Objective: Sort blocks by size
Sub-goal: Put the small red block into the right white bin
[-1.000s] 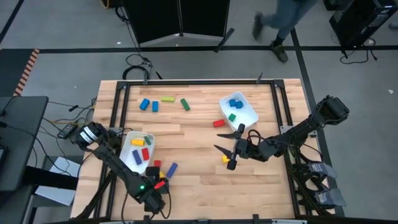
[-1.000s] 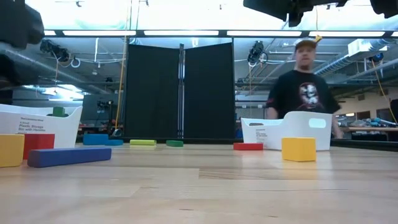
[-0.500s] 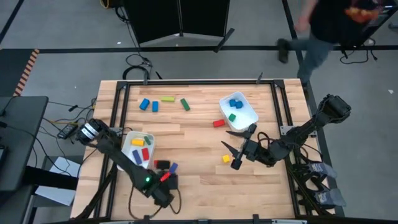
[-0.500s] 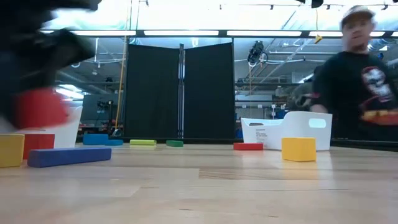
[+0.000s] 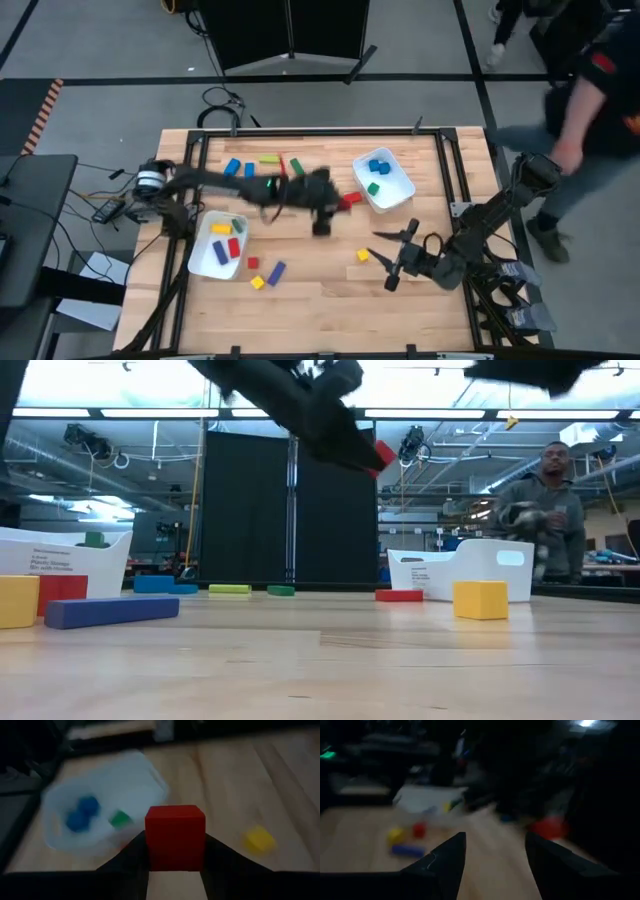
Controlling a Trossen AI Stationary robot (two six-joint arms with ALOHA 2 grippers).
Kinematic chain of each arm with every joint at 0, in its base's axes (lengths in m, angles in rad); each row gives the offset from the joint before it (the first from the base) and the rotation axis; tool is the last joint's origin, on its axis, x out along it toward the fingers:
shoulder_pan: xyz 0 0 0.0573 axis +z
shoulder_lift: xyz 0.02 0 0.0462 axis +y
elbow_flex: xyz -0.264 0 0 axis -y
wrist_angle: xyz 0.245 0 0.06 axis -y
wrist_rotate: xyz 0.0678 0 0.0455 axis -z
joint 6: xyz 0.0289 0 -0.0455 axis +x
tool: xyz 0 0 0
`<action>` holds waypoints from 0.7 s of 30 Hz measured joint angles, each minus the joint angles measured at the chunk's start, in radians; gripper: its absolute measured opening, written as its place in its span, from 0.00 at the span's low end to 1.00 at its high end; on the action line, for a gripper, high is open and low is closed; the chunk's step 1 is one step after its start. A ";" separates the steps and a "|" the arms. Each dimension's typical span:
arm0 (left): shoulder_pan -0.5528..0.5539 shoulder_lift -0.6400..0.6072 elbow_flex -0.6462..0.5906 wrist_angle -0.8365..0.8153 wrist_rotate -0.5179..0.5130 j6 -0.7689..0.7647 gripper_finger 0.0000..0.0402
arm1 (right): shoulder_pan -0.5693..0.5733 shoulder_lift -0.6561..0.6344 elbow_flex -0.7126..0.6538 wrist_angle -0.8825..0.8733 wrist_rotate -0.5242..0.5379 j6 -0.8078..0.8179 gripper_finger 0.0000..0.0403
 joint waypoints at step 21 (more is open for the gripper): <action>0.348 0.500 0.604 -0.202 0.540 0.020 0.80 | -0.133 0.098 0.000 -0.268 -0.402 0.370 0.53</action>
